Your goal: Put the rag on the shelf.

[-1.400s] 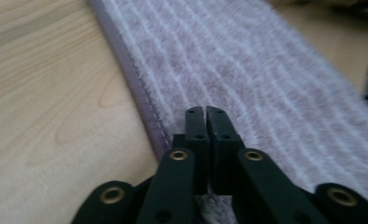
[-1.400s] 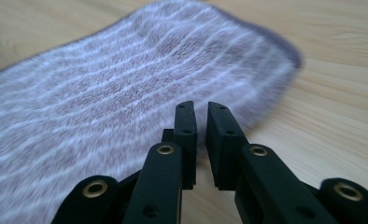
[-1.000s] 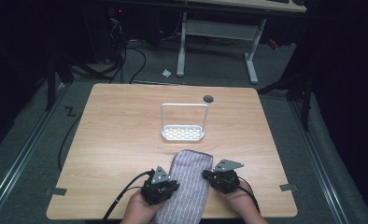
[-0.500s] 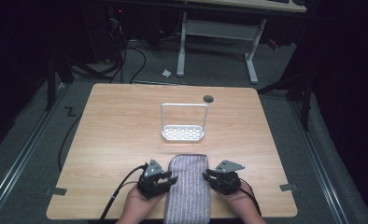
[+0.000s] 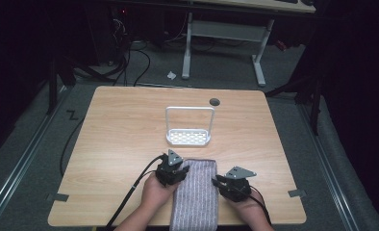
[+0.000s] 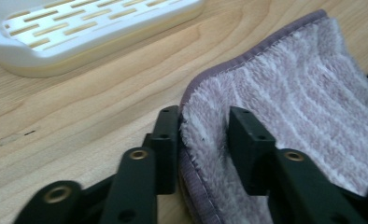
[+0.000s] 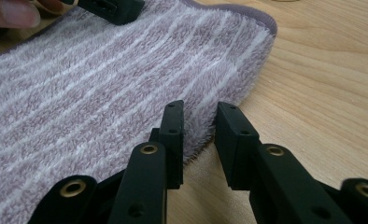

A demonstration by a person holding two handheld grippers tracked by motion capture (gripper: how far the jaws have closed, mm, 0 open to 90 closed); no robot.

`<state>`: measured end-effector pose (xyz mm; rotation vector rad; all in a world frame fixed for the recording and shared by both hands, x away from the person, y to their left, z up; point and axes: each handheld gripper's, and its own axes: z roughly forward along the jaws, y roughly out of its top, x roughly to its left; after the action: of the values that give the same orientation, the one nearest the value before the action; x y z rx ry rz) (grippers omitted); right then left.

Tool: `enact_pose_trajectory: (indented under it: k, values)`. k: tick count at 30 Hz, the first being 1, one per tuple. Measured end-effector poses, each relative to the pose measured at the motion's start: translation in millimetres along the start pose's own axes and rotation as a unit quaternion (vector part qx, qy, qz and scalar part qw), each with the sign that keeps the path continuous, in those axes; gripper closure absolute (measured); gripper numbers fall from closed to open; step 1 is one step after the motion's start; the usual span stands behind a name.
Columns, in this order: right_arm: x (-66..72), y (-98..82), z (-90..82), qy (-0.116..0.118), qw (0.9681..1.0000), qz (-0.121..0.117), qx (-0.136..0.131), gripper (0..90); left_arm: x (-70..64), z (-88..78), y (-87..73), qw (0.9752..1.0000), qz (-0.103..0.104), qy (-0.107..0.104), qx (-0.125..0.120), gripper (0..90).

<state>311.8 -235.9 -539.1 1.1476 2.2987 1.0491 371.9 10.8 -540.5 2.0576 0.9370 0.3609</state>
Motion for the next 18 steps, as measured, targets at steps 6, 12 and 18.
enact_pose_trajectory:
  k: [6,12,18]
  values:
    - [-4.5,18.3,-7.5,-0.025,0.9988,0.031,-0.03,56.4,4.5,-3.1,-3.3,0.9991,-0.032,-0.028,-0.002,77.4]
    - [-19.0,36.3,17.8,-0.032,0.9967,0.075,0.001,42.9,0.5,-8.0,-7.5,0.9993,-0.027,-0.025,-0.001,77.3]
    - [-4.8,27.9,25.3,-0.026,0.9988,0.036,0.019,69.8,-0.1,-11.6,-10.8,0.9991,-0.03,-0.031,-0.001,76.8]
